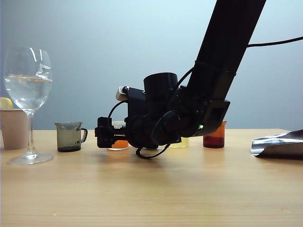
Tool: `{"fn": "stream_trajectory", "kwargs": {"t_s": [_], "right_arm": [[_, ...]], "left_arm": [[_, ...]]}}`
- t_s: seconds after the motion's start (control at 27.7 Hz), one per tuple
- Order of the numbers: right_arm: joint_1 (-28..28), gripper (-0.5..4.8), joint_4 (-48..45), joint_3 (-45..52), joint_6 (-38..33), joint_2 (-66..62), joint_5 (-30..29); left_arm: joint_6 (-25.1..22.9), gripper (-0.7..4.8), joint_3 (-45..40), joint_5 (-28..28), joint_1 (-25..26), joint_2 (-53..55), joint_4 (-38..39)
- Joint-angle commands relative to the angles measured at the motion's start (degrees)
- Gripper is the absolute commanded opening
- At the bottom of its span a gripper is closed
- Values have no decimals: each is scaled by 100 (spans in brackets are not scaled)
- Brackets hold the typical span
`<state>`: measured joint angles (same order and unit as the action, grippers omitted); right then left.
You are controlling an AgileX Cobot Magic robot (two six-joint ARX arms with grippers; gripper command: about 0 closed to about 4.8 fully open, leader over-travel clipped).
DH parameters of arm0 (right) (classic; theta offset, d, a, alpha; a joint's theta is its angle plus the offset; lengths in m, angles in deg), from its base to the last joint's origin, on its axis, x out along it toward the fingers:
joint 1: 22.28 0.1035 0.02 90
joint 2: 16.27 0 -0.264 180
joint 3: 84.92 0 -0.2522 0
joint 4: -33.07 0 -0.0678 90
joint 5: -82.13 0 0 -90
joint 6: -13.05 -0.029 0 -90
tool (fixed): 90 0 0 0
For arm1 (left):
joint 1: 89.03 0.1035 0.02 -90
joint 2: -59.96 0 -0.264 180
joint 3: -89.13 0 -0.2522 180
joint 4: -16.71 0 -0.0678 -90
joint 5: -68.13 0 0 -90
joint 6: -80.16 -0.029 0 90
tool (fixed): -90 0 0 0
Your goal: Pick up the second measuring cup from the left, pour the orange juice inside into the goblet, and finally put the measuring cup back in its original place.
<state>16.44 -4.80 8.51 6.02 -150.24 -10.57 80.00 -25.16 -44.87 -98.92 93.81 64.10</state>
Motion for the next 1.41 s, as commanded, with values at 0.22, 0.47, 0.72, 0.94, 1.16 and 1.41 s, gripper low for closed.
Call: {"fn": "stream_trajectory", "kwargs": {"t_s": [0.22,0.47,0.72,0.94,1.16,1.41], "right_arm": [[7,421,385,-326,-68,-37,7],[0,148,540,-387,-66,-72,20],[0,37,509,-385,-66,-57,-2],[0,-6,509,-385,-42,96,-4],[2,-6,673,-385,140,466,-243],[9,-6,1115,-385,275,962,-264]], "left_arm": [[20,-5,22,-39,-4,-11,-74],[20,-5,22,-39,-4,-11,-74],[17,-5,22,-37,-2,-11,-72],[17,-5,22,-37,-2,-11,-72],[17,-5,22,-33,-2,-11,-70],[28,-5,26,-33,0,-13,-70]]}}
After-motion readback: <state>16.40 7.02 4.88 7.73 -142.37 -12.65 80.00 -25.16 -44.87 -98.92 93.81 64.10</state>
